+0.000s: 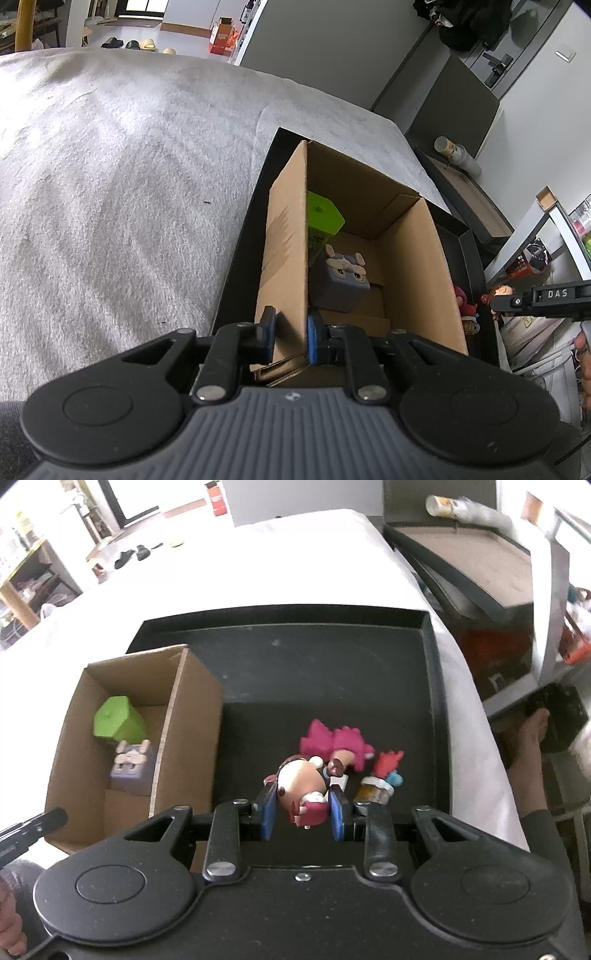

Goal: Organize rigid objects
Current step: 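Carry the doll figure over the box with the right tool and release it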

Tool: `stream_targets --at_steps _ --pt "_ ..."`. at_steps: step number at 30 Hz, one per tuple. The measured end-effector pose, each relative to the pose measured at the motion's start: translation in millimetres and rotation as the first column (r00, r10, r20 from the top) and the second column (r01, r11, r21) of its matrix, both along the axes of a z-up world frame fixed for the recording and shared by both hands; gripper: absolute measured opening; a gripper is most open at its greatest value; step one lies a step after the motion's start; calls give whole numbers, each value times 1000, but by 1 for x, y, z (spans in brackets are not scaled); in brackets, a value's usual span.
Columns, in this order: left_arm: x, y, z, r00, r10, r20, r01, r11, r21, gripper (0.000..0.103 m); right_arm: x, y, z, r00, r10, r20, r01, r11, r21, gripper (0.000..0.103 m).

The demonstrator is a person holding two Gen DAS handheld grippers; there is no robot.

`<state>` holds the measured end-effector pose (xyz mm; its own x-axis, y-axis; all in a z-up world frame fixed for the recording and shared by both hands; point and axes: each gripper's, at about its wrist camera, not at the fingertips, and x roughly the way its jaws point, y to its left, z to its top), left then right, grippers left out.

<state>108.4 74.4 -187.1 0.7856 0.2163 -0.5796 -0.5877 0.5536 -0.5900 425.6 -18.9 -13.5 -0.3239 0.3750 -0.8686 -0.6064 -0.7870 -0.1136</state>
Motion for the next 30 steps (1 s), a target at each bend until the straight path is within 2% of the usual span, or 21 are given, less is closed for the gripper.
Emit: stream_targets --at_steps 12,30 --pt "-1 -1 1 1000 29 10 -29 999 21 15 -29 -35 18 992 127 -25 -126 991 34 29" --pt "-2 0 1 999 48 6 -48 999 20 14 -72 -90 23 948 317 -7 -315 945 94 30"
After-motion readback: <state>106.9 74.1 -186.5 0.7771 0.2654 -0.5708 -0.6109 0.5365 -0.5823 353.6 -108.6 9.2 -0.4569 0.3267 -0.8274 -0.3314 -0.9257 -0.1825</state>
